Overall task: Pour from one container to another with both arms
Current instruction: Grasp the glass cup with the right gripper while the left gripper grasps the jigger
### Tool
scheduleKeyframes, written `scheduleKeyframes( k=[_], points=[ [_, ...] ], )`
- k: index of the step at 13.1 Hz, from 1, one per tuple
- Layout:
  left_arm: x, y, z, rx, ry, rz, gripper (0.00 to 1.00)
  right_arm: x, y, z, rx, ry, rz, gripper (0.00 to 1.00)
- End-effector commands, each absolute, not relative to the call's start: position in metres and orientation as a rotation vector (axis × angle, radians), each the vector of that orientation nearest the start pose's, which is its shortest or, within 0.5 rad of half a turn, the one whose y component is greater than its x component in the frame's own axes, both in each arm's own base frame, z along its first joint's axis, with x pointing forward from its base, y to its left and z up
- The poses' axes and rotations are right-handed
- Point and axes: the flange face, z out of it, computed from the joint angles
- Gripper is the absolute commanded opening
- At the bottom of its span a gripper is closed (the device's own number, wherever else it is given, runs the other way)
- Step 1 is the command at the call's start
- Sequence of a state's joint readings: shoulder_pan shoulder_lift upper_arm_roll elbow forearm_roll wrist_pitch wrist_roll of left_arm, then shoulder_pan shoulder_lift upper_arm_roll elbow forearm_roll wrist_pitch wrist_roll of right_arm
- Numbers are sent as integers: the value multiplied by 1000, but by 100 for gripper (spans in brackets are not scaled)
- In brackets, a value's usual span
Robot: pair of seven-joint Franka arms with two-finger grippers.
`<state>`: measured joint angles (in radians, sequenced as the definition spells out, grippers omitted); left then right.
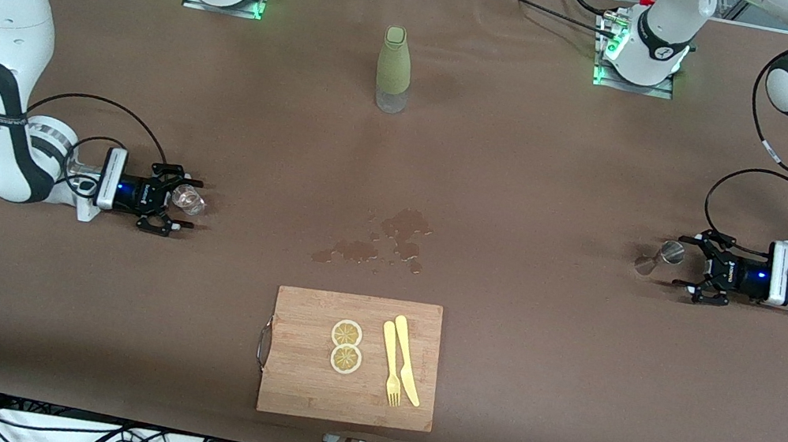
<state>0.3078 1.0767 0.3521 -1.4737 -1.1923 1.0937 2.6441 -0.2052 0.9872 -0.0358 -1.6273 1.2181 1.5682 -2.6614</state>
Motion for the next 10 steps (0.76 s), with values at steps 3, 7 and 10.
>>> scheduleKeyframes(
  k=[3, 7, 10],
  points=[
    [547, 208, 54, 1206, -1318, 1115, 100, 596, -32, 49, -1249, -1384, -1097, 39],
    [548, 202, 52, 1200, -1319, 1098, 100, 596, -32, 51, -1245, -1368, -1092, 2],
    [548, 196, 51, 1194, -1320, 1085, 100, 597, -29, 58, -1240, -1324, -1065, 0]
  ],
)
